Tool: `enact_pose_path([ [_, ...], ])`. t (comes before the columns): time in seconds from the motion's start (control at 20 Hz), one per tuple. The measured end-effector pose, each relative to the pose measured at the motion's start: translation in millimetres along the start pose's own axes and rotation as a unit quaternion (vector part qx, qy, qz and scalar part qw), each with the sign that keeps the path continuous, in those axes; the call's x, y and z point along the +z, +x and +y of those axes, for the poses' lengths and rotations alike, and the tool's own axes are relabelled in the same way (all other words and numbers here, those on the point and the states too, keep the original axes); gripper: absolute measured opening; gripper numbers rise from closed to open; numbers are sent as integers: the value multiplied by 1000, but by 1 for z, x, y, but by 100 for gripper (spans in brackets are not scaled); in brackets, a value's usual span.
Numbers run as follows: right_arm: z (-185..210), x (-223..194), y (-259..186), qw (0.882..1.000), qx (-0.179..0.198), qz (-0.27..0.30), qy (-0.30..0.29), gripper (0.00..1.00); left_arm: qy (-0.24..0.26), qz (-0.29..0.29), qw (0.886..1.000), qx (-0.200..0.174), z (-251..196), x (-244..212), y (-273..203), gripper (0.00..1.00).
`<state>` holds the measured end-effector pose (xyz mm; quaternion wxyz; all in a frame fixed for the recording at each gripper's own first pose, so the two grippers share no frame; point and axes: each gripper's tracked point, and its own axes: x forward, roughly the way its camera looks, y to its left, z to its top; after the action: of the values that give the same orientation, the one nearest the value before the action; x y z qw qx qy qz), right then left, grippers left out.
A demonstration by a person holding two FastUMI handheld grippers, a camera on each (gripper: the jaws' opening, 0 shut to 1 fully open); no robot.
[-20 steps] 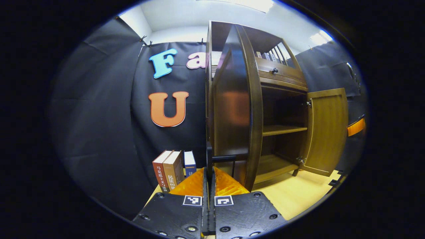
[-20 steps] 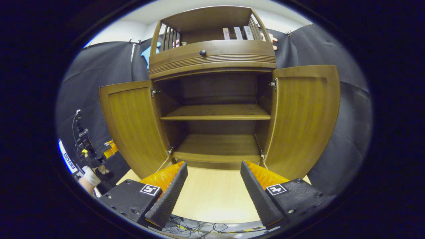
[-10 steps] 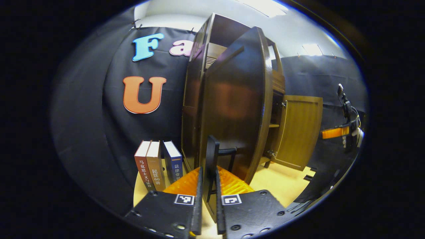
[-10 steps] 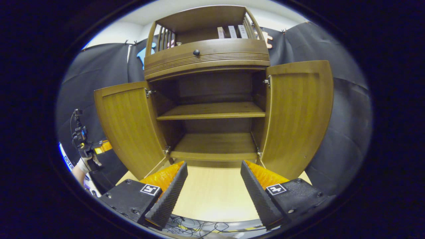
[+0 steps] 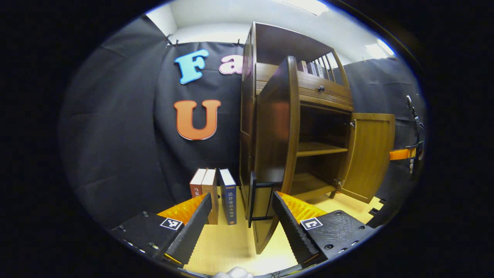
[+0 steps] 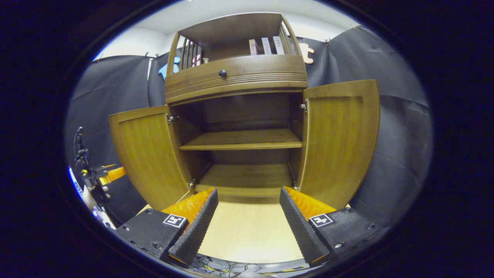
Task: Open the right door of the double-door shoe cabinet with the right hand, and open the left door with the left hand.
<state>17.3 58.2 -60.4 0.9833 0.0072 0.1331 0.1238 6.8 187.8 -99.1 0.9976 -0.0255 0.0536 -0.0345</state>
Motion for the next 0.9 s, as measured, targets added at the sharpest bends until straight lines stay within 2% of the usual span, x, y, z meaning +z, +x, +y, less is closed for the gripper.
enact_pose_path([
  [0.05, -4, 4, 0, 1000, 3, -3, -2, 100, -1, -8, 1000, 13, -7, 12, -9, 95],
  [0.15, -15, 13, 0, 1000, 4, -15, -12, 100, -4, -25, 999, 29, -32, 37, -21, 95],
  [0.4, -42, 32, -5, 999, 1, -36, -18, 100, -3, -54, 998, 37, -119, 81, -30, 95],
  [0.5, -51, 36, -8, 999, 2, -44, -8, 100, -3, -54, 997, 53, -149, 83, -28, 97],
  [0.7, -68, 44, -16, 998, -4, -70, -11, 100, -7, -51, 997, 57, -205, 75, -19, 95],
  [0.9, -75, 43, -18, 997, -2, -77, -10, 100, -8, -28, 998, 60, -232, 58, -19, 95],
])
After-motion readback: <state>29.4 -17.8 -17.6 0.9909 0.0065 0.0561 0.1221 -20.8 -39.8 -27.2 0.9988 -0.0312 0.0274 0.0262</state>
